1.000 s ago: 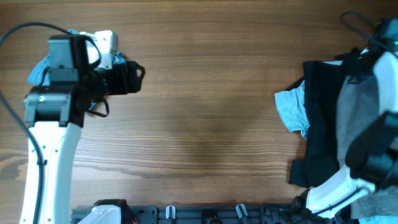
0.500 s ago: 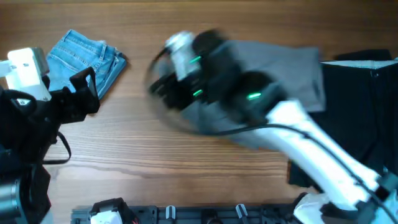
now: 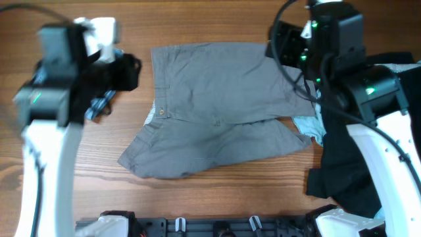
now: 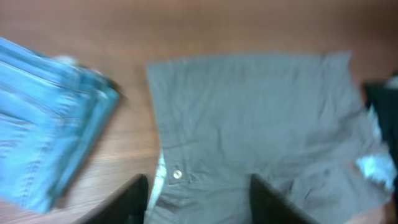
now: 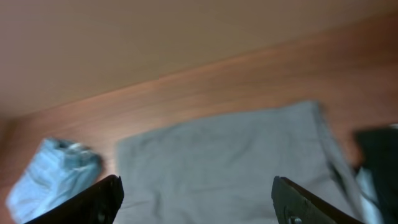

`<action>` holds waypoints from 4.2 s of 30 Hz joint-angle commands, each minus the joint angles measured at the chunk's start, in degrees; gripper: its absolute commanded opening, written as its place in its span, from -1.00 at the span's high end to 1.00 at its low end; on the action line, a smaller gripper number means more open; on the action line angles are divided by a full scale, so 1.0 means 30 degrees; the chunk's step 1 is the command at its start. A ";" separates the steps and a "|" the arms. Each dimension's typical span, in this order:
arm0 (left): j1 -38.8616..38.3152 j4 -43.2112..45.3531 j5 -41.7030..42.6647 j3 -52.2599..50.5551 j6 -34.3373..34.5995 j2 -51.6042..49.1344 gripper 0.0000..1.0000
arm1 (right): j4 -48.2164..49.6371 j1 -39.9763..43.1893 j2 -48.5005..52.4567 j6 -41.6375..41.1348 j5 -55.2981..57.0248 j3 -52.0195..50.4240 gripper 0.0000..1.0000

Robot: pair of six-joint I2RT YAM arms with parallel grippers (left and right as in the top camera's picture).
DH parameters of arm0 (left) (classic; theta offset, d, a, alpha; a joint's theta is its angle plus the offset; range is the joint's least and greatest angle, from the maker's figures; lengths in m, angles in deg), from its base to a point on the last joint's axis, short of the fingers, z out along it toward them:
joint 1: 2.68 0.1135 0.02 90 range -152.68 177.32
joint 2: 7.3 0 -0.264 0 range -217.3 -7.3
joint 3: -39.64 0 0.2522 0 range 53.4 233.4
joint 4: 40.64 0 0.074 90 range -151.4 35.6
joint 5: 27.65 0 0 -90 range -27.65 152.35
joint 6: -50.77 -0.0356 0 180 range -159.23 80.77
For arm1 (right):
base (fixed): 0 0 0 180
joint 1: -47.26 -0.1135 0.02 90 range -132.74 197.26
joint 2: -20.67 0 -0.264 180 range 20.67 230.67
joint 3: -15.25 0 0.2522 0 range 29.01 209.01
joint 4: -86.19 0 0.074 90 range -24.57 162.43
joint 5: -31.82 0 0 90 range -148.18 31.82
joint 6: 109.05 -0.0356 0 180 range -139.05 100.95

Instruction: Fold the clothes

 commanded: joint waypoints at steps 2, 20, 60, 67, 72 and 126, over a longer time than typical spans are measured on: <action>-0.1479 0.1304 0.0328 0.0036 -0.1304 -0.6244 0.92 | -0.1377 0.1712 0.0204 -0.0277 -0.0080 0.0168 -0.61; 0.1566 1.0564 -0.5880 0.0044 0.4393 -1.8498 0.92 | -0.5508 0.2637 0.6135 0.0940 -0.1610 0.0073 -0.63; 0.1814 -0.2973 -0.0226 0.3519 -0.0299 -0.8859 0.15 | 1.1336 0.1902 1.0994 0.2157 -1.3551 -0.2441 0.39; 0.1814 -0.3461 -0.0226 0.3519 -0.0299 -0.8859 0.12 | 0.5151 0.1683 1.1562 0.4218 -0.7759 -0.2543 -0.21; 0.1814 -0.3453 -0.0226 0.3519 -0.0299 -0.8859 0.09 | 0.0597 0.1661 1.1570 0.5136 -0.7766 -0.3351 0.43; 0.1814 -0.4743 -0.0080 0.3519 -0.0226 -0.8859 -0.02 | 0.9406 0.1610 1.1781 0.4204 -1.3151 -0.8524 -0.28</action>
